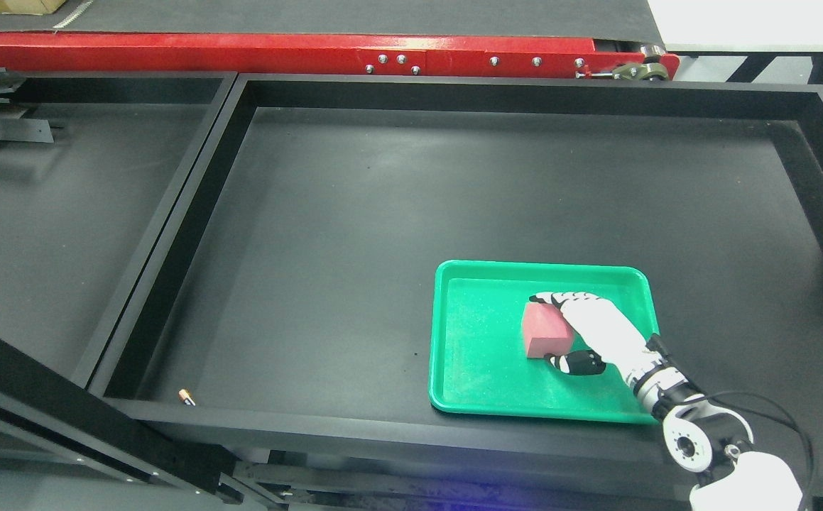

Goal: Pick pink block from left shelf to tray
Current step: 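Close the right hand fingers around the pink cube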

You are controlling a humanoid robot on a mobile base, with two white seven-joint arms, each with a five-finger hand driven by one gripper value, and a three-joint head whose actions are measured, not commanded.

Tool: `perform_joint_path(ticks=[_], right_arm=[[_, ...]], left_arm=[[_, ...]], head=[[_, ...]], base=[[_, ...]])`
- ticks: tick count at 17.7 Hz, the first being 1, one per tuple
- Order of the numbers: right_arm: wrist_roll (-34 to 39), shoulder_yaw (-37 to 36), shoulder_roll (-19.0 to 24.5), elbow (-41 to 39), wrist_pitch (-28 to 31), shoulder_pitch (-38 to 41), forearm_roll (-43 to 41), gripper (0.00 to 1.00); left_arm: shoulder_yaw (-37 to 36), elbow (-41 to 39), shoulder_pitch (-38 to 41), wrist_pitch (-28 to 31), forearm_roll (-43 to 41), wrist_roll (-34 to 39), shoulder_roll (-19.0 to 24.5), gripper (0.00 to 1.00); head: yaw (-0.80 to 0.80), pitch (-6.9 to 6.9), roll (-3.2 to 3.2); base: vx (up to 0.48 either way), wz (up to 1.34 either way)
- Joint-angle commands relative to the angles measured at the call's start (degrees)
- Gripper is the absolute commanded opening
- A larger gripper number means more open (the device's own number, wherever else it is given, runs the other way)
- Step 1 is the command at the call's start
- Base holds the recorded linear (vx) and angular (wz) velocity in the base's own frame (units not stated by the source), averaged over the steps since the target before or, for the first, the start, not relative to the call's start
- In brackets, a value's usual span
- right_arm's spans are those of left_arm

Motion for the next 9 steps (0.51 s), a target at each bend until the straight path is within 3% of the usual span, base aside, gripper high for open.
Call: perform_joint_path(ticks=[1,5,8,9], right_arm=[[-1.51,0.54,-0.46,1.45,0.00,-0.79,-0.07,0.49],[-3.27,-0.25,-0.38,1.45,0.00,-0.79,-0.25,0.20],[-5.81,-2.09,-0.11,1.36,-0.52,-0.88,-2.17,0.06],[-6.95,-2.53,-0.11,1.10,-0.61,-0.88,-3.40,0.05]], left_arm=[[0.00,-1.00,-1.67,-0.02,0.00,0.04,1.00,1.00],[0.00,-1.00,-1.67,-0.02,0.00,0.04,1.00,1.00],[0.00,-1.00,-1.67,-0.02,0.00,0.04,1.00,1.00],[0.00,-1.00,-1.67,-0.02,0.00,0.04,1.00,1.00]], head=[[0.00,0.00,0.00],[0.00,0.00,0.00],[0.00,0.00,0.00],[0.00,0.00,0.00]], base=[[0.000,0.00],[0.000,0.00],[0.000,0.00],[0.000,0.00]])
